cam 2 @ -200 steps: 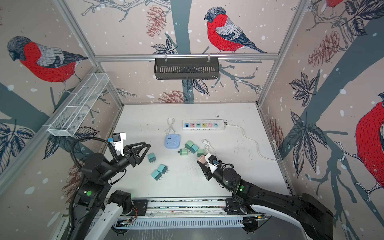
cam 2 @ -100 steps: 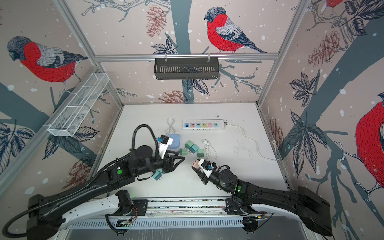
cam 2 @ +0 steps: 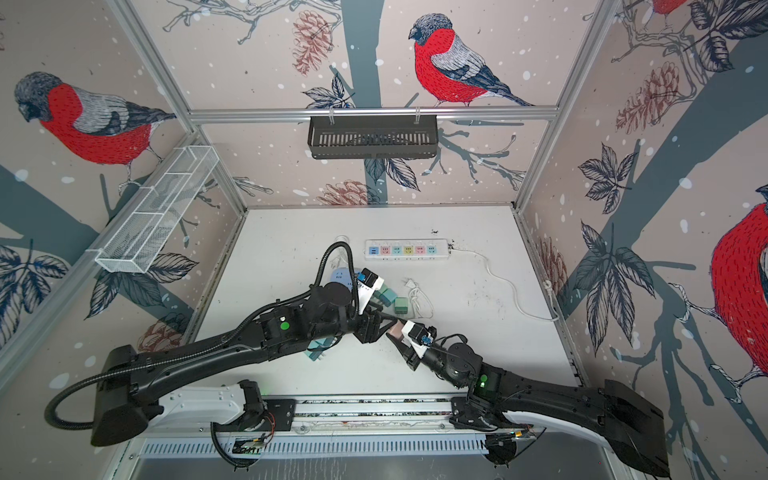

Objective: Insert the plug
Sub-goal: 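Grasp the pink adapter with the left gripper and open the right gripper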

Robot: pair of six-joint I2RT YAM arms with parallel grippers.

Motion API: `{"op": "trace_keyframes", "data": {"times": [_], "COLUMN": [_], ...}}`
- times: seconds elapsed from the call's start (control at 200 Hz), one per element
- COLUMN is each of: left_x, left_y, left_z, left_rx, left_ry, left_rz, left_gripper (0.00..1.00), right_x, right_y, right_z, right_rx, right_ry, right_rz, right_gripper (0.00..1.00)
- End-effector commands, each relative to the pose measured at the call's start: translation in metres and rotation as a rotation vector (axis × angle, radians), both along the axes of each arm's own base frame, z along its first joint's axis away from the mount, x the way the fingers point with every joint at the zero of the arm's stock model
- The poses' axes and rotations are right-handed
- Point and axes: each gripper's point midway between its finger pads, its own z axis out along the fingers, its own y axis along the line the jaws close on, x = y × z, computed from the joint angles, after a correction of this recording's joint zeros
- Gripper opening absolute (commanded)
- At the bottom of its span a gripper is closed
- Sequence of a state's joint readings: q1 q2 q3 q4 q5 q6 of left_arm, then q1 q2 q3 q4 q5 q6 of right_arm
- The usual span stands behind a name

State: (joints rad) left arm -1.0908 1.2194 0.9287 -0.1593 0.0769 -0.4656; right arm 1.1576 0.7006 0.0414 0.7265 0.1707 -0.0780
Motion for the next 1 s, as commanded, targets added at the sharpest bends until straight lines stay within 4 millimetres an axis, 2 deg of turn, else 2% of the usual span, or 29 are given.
{"op": "trace_keyframes", "data": {"times": [0.0,0.375,0.56,0.685,0.791,0.841,0.996], "left_x": [-0.002,-0.003,-0.012,-0.014,-0.015,-0.016,-0.021], "left_y": [-0.004,-0.018,-0.028,-0.027,-0.026,-0.025,-0.032], "left_z": [-0.006,-0.026,-0.034,-0.044,-0.044,-0.048,-0.047], "left_rx": [0.025,0.081,0.074,0.105,0.107,0.118,0.099], "left_ry": [0.004,0.051,0.097,0.124,0.128,0.134,0.135], "left_rz": [-0.02,-0.055,-0.113,-0.119,-0.118,-0.123,-0.171], "left_gripper": [0.61,0.61,0.58,0.55,0.53,0.49,0.26], "right_x": [-0.002,-0.001,0.001,0.002,0.001,0.001,0.001], "right_y": [-0.001,-0.007,-0.01,-0.011,-0.012,-0.013,-0.012], "right_z": [0.011,0.013,0.013,0.014,0.012,0.011,0.012], "right_rx": [0.044,0.063,0.065,0.071,0.072,0.068,0.073], "right_ry": [-0.024,-0.028,-0.031,-0.038,-0.046,-0.048,-0.048], "right_rz": [0.008,-0.014,-0.037,-0.042,-0.041,-0.042,-0.038], "right_gripper": [0.01,0.01,0.01,0.01,0.01,0.01,0.01]}}
